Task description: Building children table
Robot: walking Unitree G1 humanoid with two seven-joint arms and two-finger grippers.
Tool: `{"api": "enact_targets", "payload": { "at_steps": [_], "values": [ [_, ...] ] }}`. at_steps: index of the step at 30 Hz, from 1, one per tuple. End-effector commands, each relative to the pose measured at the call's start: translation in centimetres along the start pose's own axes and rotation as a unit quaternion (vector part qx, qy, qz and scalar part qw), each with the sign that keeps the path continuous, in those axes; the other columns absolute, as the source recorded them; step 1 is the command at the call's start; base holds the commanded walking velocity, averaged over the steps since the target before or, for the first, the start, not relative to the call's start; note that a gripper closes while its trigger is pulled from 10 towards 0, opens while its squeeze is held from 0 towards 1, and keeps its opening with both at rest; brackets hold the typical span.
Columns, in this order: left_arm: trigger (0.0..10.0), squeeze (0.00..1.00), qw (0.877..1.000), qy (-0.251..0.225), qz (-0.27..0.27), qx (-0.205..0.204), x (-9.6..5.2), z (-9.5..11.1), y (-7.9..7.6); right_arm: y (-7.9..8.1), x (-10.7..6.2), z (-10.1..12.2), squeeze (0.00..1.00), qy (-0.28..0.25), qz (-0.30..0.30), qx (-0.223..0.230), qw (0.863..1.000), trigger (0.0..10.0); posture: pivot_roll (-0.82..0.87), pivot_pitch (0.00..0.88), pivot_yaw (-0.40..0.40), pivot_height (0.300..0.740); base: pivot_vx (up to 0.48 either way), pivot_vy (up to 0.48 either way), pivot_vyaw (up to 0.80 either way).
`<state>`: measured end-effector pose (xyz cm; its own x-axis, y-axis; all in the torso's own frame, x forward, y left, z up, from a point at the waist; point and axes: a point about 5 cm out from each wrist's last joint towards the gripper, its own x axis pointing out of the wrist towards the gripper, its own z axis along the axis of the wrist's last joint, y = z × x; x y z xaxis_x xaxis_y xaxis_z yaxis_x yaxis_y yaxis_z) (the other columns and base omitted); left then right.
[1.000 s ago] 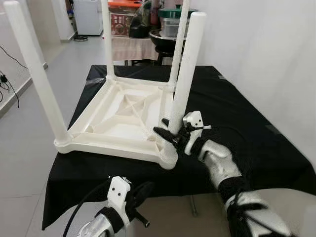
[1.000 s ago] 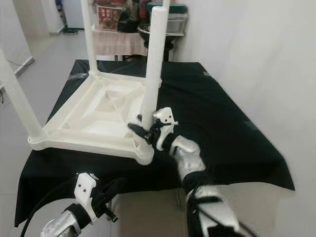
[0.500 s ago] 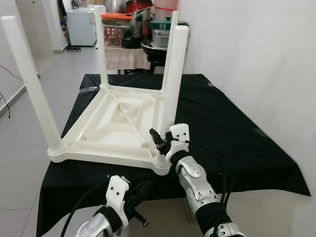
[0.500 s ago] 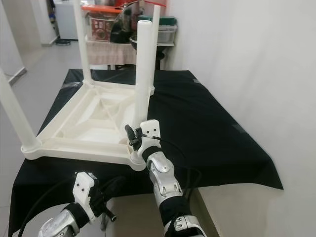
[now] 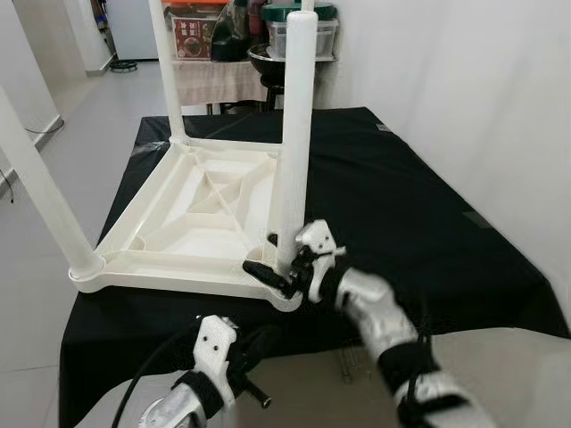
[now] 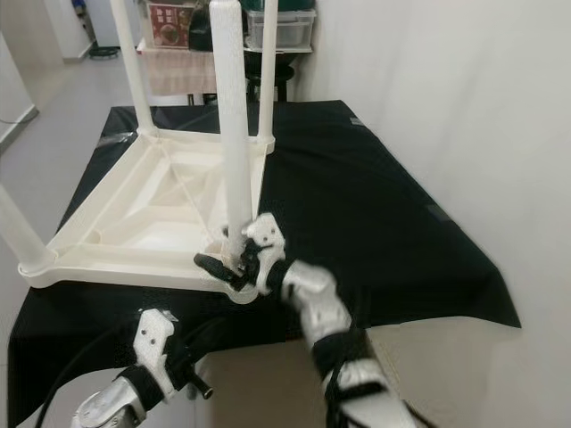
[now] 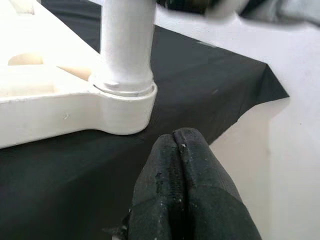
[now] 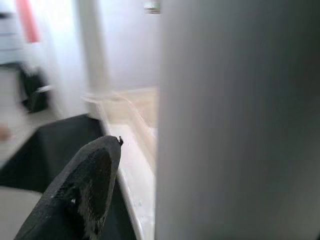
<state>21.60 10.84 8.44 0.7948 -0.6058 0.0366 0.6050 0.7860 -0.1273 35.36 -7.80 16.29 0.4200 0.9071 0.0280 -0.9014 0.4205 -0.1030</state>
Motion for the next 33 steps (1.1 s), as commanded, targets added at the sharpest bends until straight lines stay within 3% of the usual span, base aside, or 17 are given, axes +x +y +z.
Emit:
{"api": "enact_targets", "payload": {
  "at_steps": [1, 7, 8, 9, 10, 13, 14, 24, 28, 29, 30, 31, 32, 33],
  "values": [
    [10.0, 0.00, 1.000, 0.005, -0.003, 0.003, -0.6, 0.0, -0.4, 0.3, 0.1, -0.5, 0.00, 0.002, 0.030, 0.021, 0.999, 10.0, 0.12, 0.000, -0.094, 0.740, 0.000, 0.000, 0.00],
    [10.0, 0.00, 1.000, 0.009, 0.000, 0.002, -2.5, 0.4, -1.7, -1.0, -0.4, 0.3, 0.00, 0.005, 0.049, 0.037, 0.998, 10.0, 0.16, 0.000, -0.097, 0.740, 0.000, 0.000, 0.00],
    [10.0, 0.00, 1.000, 0.012, 0.003, 0.001, -3.1, 0.5, -2.0, -1.2, -0.5, 0.7, 0.00, 0.003, 0.058, 0.039, 0.998, 6.2, 0.18, 0.000, -0.092, 0.740, 0.000, 0.000, 0.00],
    [10.0, 0.00, 1.000, 0.013, 0.004, 0.000, -3.4, 0.6, -2.1, -1.3, -0.6, 0.9, 0.00, 0.000, 0.068, 0.041, 0.997, 6.2, 0.18, 0.000, -0.092, 0.740, 0.000, 0.000, 0.00],
    [10.0, 0.00, 1.000, 0.018, 0.005, -0.002, -3.9, 0.6, -2.4, -1.6, -0.8, 1.2, 0.00, -0.004, 0.073, 0.042, 0.996, 2.2, 0.20, 0.011, -0.089, 0.740, 0.000, 0.000, 0.00],
    [10.0, 0.00, 1.000, 0.021, 0.006, -0.004, -4.3, 0.7, -2.6, -1.8, -1.0, 1.5, 0.00, -0.008, 0.081, 0.043, 0.996, 2.2, 0.20, 0.014, -0.088, 0.740, 0.000, 0.000, 0.00],
    [10.0, 0.00, 1.000, 0.024, 0.008, -0.005, -4.6, 0.8, -2.6, -2.1, -1.1, 1.7, 0.00, -0.010, 0.081, 0.042, 0.996, 0.0, 0.21, 0.021, -0.085, 0.740, 0.000, 0.000, 0.00],
    [10.0, 0.00, 0.999, 0.040, 0.014, -0.010, -5.8, 1.1, -3.2, -3.4, -2.3, 2.3, 0.00, 0.000, 0.067, 0.020, 0.998, 0.0, 0.21, 0.035, -0.067, 0.740, 0.000, 0.000, 0.00],
    [10.0, 0.00, 0.999, 0.043, 0.013, -0.010, -5.4, 1.1, -3.0, -4.0, -3.7, 2.1, 0.00, 0.048, 0.026, -0.057, 0.997, 0.0, 0.18, 0.023, -0.074, 0.740, 0.000, 0.000, 0.00],
    [10.0, 0.00, 0.999, 0.043, 0.013, -0.010, -5.4, 1.0, -3.0, -4.1, -4.3, 1.5, 0.00, 0.062, -0.009, -0.048, 0.997, 0.0, 0.17, 0.012, -0.105, 0.740, 0.000, 0.000, 0.00],
    [10.0, 0.00, 0.999, 0.042, 0.013, -0.009, -5.4, 1.0, -3.0, -4.0, -4.6, 0.4, 0.00, 0.072, -0.086, -0.018, 0.993, 0.0, 0.17, 0.012, -0.105, 0.740, 0.000, 0.000, 0.00],
    [10.0, 0.00, 0.999, 0.042, 0.014, -0.009, -5.3, 1.0, -2.9, -3.7, -4.4, -1.3, 0.00, 0.084, -0.219, 0.020, 0.972, 0.0, 0.17, 0.000, -0.115, 0.740, 0.000, 0.000, 0.00],
    [10.0, 0.00, 0.999, 0.042, 0.014, -0.009, -5.3, 1.0, -2.9, -3.7, -4.4, -1.3, 0.00, 0.084, -0.219, 0.020, 0.972, 0.0, 0.17, 0.000, -0.115, 0.740, 0.000, 0.000, 0.00],
    [10.0, 0.00, 0.999, 0.042, 0.015, -0.008, -5.3, 1.0, -2.8, -3.4, -4.7, -2.4, 0.00, 0.097, -0.313, 0.044, 0.944, 0.0, 0.17, 0.000, -0.115, 0.740, 0.000, 0.000, 0.00]
  ]
}}
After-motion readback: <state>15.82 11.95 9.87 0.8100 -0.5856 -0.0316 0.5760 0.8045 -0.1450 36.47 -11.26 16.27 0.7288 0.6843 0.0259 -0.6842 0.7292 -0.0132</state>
